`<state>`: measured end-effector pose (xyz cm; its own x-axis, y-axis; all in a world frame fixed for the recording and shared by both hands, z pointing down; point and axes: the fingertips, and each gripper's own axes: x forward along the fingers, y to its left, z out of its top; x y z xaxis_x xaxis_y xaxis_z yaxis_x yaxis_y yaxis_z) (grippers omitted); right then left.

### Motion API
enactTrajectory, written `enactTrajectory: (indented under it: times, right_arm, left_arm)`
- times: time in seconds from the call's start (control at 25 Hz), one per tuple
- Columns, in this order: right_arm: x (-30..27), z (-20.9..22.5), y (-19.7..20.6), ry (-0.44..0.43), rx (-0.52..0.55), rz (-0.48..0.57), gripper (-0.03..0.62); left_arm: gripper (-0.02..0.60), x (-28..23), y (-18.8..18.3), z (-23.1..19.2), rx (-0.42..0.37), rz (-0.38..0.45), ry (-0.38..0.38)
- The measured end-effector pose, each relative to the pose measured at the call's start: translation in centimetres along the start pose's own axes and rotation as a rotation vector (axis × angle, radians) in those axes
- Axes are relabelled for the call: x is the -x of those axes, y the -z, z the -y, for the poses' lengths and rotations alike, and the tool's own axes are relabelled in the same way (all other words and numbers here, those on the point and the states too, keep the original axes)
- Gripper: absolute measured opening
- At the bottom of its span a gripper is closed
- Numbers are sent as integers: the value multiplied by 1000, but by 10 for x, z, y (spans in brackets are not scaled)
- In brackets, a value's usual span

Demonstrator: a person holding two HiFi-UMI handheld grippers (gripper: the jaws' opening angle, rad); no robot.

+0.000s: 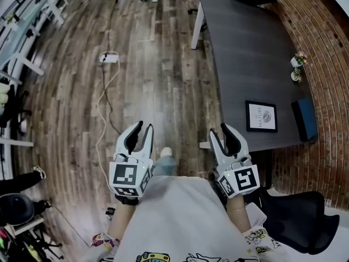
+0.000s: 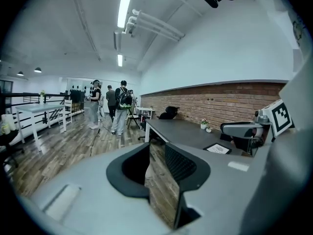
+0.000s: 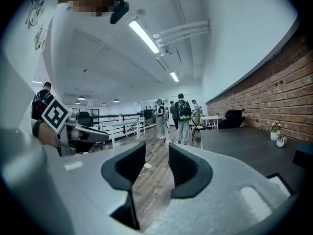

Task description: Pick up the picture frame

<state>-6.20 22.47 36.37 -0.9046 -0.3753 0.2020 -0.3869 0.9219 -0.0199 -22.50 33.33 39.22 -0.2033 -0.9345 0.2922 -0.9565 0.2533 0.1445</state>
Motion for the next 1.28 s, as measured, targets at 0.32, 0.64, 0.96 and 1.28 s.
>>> enactTrajectory:
  times: [0.32, 0.64, 0.96, 1.28]
  right_arm:
    - [-36, 17, -7, 65, -11, 1, 172]
    - [-54, 32, -2, 121, -39, -33, 198]
    - [-75, 74, 11, 148, -91, -57, 210]
    - [-108, 148, 4, 225, -130, -21, 213]
  left_arm:
    - [127, -31, -14, -38, -10, 4, 27]
    - [152, -51, -11, -62, 7, -24, 41]
    - [178, -95, -9, -66, 14, -64, 50]
    - [183, -179, -40, -61, -27, -55, 104]
